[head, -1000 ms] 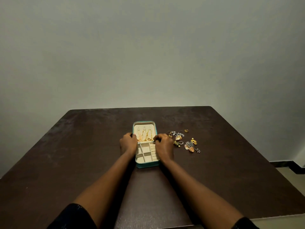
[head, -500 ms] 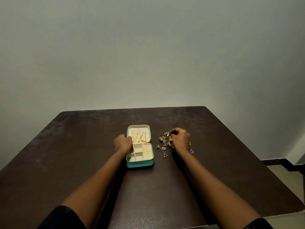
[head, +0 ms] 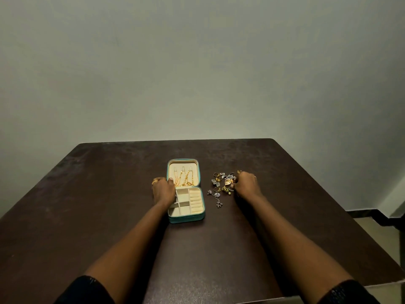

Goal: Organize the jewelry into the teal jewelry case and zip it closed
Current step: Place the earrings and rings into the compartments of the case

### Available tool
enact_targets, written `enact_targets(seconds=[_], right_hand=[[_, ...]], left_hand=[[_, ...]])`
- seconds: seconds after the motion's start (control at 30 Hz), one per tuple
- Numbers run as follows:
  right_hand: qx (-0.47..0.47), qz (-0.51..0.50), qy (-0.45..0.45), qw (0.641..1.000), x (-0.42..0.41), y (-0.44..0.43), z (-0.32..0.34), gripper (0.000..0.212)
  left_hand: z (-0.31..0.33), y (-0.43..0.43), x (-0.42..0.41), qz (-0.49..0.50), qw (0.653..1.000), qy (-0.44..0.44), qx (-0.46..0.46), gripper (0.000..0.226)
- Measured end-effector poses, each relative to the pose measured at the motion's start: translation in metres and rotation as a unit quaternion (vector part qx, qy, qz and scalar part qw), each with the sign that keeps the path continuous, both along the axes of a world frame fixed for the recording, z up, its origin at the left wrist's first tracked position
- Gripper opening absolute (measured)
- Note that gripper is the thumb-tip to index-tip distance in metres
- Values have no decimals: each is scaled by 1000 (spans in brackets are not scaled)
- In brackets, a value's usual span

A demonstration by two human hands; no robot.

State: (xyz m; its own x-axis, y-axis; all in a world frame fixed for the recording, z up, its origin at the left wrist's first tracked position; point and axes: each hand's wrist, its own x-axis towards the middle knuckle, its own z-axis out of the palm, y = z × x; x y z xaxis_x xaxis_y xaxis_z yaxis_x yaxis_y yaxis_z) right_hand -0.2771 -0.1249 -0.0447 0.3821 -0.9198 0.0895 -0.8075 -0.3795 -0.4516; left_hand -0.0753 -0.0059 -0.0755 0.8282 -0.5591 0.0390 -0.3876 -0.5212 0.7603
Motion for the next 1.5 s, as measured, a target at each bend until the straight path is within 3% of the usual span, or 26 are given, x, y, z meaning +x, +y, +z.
enact_targets(seconds=[0.17, 0.43, 0.6, 0.73, 0.83, 1.03, 1.5], right_hand=[[-17, -16, 39, 999, 9, 6, 1, 13], [3, 5, 30, 1000, 14, 7, 5, 19], [-39, 35, -89, 995, 23, 18, 19, 12], [88, 78, -225, 967, 37, 40, 32, 16], [83, 154, -181, 968, 44, 53, 31, 19], [-39, 226, -52, 972, 55, 61, 19, 26], [-75, 225, -10, 971, 67, 71, 9, 20]], left_hand=[[-1, 0, 1, -9, 1000, -2, -7, 40], [-3, 3, 0, -37, 997, 35, -55, 37], [-4, 6, -1, -49, 992, 62, -93, 35], [-5, 9, -1, -59, 990, 60, -116, 36], [-4, 11, -2, -64, 989, 54, -126, 36], [-2, 13, -5, -61, 985, 51, -155, 37], [-5, 11, -1, -54, 990, 36, -126, 37]])
